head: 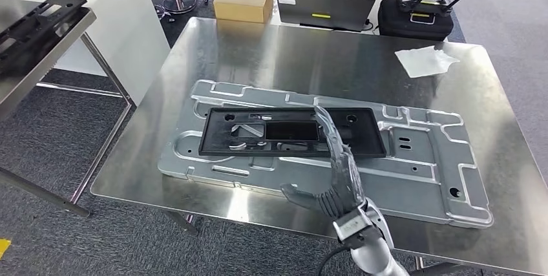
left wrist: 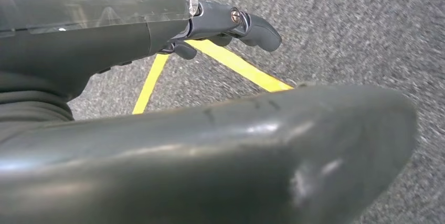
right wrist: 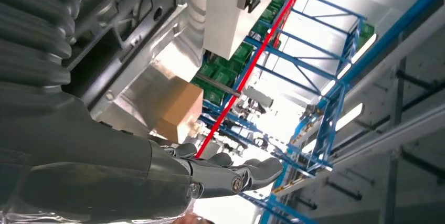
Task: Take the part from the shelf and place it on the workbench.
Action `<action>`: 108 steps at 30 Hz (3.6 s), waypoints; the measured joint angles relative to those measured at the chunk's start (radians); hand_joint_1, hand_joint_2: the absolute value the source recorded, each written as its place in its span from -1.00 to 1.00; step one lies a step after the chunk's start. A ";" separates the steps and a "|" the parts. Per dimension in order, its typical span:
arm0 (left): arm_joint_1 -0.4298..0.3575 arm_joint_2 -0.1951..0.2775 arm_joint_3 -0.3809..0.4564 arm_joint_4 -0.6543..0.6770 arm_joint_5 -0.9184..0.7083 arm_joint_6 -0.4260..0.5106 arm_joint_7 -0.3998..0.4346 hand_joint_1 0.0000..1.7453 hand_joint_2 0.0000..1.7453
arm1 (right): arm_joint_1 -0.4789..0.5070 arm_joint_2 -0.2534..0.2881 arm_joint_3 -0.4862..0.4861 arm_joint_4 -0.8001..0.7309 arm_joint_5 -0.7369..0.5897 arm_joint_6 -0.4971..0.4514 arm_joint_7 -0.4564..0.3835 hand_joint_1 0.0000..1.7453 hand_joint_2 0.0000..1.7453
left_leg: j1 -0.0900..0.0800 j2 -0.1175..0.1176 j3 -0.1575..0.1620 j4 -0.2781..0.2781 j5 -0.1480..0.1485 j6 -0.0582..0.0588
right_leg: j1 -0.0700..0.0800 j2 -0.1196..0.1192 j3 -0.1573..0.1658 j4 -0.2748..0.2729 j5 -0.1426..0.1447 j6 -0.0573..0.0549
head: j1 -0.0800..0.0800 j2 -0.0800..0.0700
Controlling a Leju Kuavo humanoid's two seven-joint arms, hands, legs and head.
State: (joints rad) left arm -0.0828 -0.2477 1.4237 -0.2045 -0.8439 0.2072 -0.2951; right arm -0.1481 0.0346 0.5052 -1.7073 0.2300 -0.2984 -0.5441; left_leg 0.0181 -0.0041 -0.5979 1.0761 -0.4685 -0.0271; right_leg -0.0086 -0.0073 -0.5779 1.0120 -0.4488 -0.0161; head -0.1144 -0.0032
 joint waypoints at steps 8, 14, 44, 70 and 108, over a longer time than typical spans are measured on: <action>-0.001 -0.005 0.000 0.000 -0.012 -0.022 0.007 -1.00 -1.00 | 0.201 -0.022 -0.150 -0.059 -0.098 0.037 -0.036 -1.00 -1.00 | -0.003 0.001 0.010 -0.069 0.044 0.054 | -0.004 0.006 -0.042 0.117 -0.104 0.042 | 0.000 0.000; -0.001 -0.004 0.000 0.000 -0.022 -0.035 0.007 -1.00 -1.00 | 0.268 -0.019 -0.232 -0.059 -0.083 0.035 -0.048 -1.00 -1.00 | -0.006 -0.008 -0.054 -0.057 0.085 0.047 | -0.007 0.013 0.013 0.160 -0.137 0.044 | 0.000 0.000; -0.007 -0.013 -0.003 0.000 -0.012 -0.019 -0.003 -1.00 -1.00 | 0.277 0.023 -0.227 0.139 0.316 -0.135 0.033 -1.00 -1.00 | -0.014 -0.032 -0.008 -0.082 0.069 0.052 | -0.008 0.008 -0.034 0.229 -0.114 0.044 | 0.000 0.000; -0.005 -0.010 -0.021 0.000 -0.080 -0.013 0.033 -1.00 -1.00 | -0.002 0.095 0.038 1.042 0.647 -0.271 0.335 -1.00 -1.00 | -0.020 0.014 0.092 -0.127 0.011 0.066 | 0.000 -0.014 -0.087 0.156 -0.093 0.032 | -0.002 0.000; 0.020 0.045 -0.291 0.000 -0.377 0.020 0.039 -1.00 -1.00 | 0.118 0.036 -0.405 1.523 0.213 0.305 0.764 -1.00 -1.00 | -0.025 -0.075 0.050 -0.071 0.005 0.051 | -0.017 0.057 0.038 0.035 -0.058 0.034 | -0.002 0.000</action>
State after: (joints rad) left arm -0.0633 -0.2026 1.1325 -0.2049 -1.2213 0.2270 -0.2559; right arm -0.0306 0.0708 0.1002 -0.1838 0.4434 0.0065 0.2198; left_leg -0.0068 -0.0787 -0.5480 1.0046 -0.4631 0.0242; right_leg -0.0256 0.0495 -0.5394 1.0472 -0.5065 0.0177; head -0.1163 -0.0031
